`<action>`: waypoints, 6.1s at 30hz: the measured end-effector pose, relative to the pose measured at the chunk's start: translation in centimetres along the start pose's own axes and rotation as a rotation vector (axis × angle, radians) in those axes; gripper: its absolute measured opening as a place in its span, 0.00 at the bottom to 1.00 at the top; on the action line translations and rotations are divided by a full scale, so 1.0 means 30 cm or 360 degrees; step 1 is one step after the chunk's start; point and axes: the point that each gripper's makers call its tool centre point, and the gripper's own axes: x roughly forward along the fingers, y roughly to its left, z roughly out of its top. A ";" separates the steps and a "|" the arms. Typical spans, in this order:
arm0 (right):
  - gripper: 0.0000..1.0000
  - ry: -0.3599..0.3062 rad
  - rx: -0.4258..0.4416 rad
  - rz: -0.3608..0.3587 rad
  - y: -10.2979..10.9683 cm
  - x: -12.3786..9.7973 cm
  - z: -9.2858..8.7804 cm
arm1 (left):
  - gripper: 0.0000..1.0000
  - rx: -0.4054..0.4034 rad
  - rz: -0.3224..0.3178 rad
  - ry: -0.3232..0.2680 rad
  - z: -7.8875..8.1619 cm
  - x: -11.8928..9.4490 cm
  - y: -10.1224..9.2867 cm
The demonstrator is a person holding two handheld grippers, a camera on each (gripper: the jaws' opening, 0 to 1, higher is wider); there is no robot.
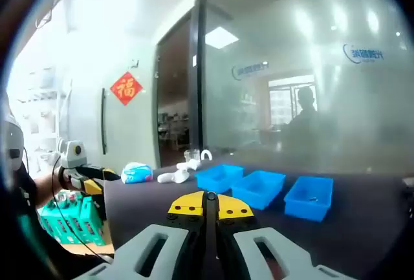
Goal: Sort the screws, nuts, and washers into the corresponding bins
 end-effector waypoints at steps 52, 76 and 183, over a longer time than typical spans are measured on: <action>0.02 0.0036 -0.0194 -0.0281 -0.262 0.616 0.106 | 0.47 0.0018 0.0100 -0.0047 0.046 -0.032 0.040; 0.02 0.0173 -0.0183 -0.0313 -0.311 0.824 0.055 | 0.47 0.0033 0.0152 -0.0041 0.059 -0.072 0.052; 0.35 0.0791 -0.0496 0.0521 0.055 -0.115 -0.205 | 0.49 0.0054 -0.0178 0.0168 -0.046 0.010 -0.116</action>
